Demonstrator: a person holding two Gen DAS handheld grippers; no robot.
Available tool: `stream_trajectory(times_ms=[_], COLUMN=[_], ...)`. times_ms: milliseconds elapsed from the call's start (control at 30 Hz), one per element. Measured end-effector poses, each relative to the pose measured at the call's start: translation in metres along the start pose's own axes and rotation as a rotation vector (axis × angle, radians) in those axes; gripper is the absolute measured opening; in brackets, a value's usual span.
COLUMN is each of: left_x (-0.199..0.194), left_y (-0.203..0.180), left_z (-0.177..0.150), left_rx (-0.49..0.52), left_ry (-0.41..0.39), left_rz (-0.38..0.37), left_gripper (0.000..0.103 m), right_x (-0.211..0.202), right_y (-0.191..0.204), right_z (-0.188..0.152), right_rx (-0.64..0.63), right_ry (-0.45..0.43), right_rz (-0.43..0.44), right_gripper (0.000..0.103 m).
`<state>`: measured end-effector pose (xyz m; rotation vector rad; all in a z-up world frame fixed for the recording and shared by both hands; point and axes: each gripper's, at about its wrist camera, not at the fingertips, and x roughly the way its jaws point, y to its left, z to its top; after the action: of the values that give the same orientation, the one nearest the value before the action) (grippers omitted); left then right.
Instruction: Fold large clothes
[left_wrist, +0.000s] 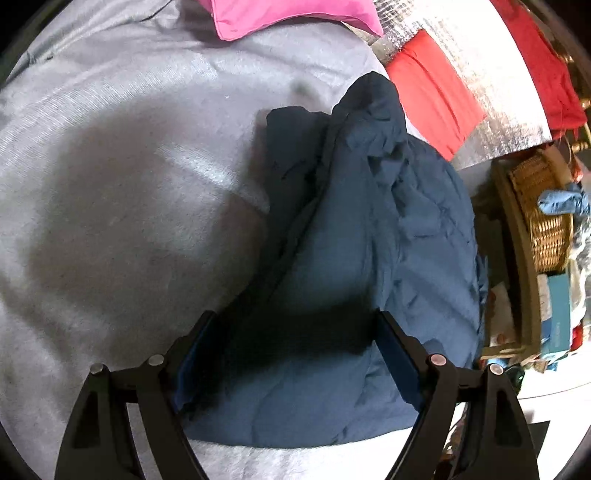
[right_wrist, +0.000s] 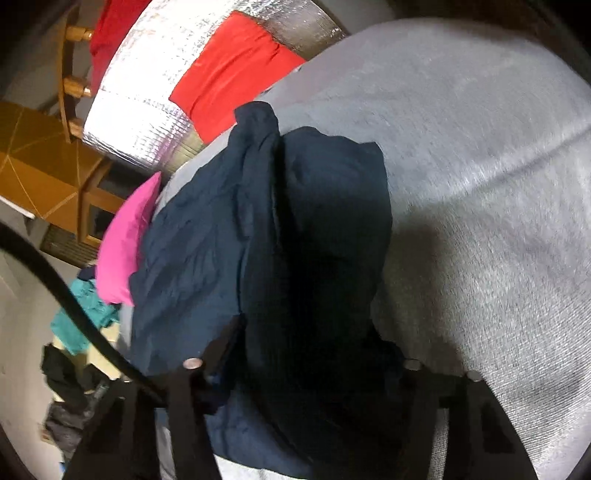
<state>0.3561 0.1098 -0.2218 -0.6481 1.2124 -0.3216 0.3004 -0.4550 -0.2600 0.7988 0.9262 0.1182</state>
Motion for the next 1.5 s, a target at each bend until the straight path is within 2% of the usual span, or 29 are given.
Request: stream_trajectory(times_ms=[33,133,233,367,467,500,533,600,667,733,867,933,1067,1200,1300,1433,1500], left_x=[0.0,-0.003,-0.009,-0.025,-0.016,-0.009,-0.004,-0.002,-0.013,-0.029,-0.068,-0.08,-0.079,-0.051,-0.032,-0.027,-0.023], left_y=[0.001,-0.003,-0.008,-0.018,-0.018,-0.013,-0.009,-0.001,-0.003,-0.007,-0.014,-0.021,-0.029,-0.015,-0.008,-0.006,-0.001], left_z=[0.001,0.0,0.001,0.0,-0.002,-0.001,-0.001,-0.002,-0.004,-0.008,-0.025,-0.039,-0.073,-0.112,-0.12,-0.107,-0.096], left_rx=[-0.005,-0.011,-0.016,0.014,0.024,0.007,-0.005,-0.043,-0.044,-0.03,0.001,0.037,0.078,-0.014,-0.098,-0.147,-0.199], left_ry=[-0.005,-0.016,-0.034,-0.083,-0.07,-0.052,-0.038,-0.018,-0.041,-0.087,-0.216,-0.248,-0.212,-0.095,-0.036,-0.102,-0.143], left_rz=[-0.008,-0.018,-0.042,-0.112,-0.052,-0.016,0.006,0.001,0.005,0.018,0.024,0.014,-0.015,-0.048,-0.077,-0.098,-0.112], left_gripper=[0.084,0.073,0.064,0.064,0.066,0.067,0.068,0.07,0.07,0.07,0.077,0.079,0.08,0.082,0.082,0.082,0.082], right_x=[0.0,-0.006,-0.016,-0.033,-0.021,-0.01,-0.004,-0.005,-0.014,-0.027,-0.054,-0.07,-0.08,-0.076,-0.057,-0.032,-0.023], right_y=[0.002,0.01,0.023,0.038,0.034,0.025,0.018,0.011,0.016,0.02,0.017,0.012,0.018,0.029,0.038,0.038,0.03], right_z=[0.0,0.002,0.002,-0.001,-0.002,-0.003,-0.004,-0.004,-0.005,-0.008,-0.017,-0.024,-0.048,-0.077,-0.094,-0.095,-0.092], right_rx=[-0.002,-0.019,-0.053,-0.087,-0.073,-0.048,-0.026,0.025,0.026,0.021,0.068,0.096,0.122,0.131,0.138,0.189,0.242], right_ry=[-0.003,-0.027,-0.057,-0.113,-0.097,-0.062,-0.043,-0.036,-0.057,-0.084,-0.137,-0.159,-0.154,-0.097,-0.041,-0.018,-0.036], right_rz=[-0.007,-0.021,-0.016,0.028,-0.02,-0.055,-0.066,-0.042,-0.035,-0.035,-0.007,0.028,0.107,0.177,0.183,0.164,0.153], right_gripper=[0.053,0.043,0.04,0.04,0.04,0.041,0.046,0.049,0.053,0.073,0.073,0.073,0.076,0.078,0.078,0.078,0.078])
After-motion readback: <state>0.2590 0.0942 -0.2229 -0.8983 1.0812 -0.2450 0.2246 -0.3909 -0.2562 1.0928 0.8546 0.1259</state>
